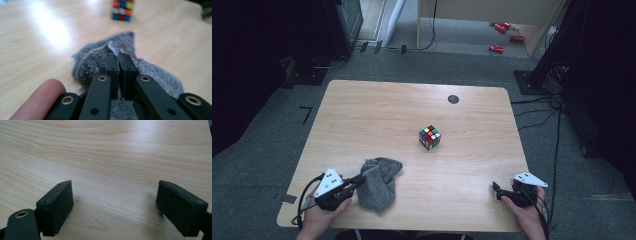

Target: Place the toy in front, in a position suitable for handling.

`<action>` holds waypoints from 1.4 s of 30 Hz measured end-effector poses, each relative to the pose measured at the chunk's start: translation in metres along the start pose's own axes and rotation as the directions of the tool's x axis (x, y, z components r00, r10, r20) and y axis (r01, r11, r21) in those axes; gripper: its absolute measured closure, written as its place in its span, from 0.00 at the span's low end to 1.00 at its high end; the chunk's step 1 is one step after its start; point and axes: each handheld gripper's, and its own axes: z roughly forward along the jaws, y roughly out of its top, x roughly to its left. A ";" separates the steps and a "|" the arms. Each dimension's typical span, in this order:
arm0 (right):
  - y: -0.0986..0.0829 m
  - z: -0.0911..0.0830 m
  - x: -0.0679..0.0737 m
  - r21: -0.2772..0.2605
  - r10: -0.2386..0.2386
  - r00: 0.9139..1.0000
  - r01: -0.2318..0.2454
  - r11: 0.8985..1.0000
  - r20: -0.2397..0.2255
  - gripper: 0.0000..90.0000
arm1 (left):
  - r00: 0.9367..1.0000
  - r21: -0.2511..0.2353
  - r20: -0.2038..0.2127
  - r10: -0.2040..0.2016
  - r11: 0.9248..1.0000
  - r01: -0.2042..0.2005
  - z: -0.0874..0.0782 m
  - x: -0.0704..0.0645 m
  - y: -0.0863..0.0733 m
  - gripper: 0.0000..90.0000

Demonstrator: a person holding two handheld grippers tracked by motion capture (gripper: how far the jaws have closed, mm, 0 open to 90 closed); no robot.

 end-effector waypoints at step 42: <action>0.011 -0.002 0.020 -0.018 -0.039 0.998 0.038 0.999 -0.050 0.21 | 0.994 0.237 0.092 -0.065 0.971 0.042 0.052 -0.003 -0.019 0.65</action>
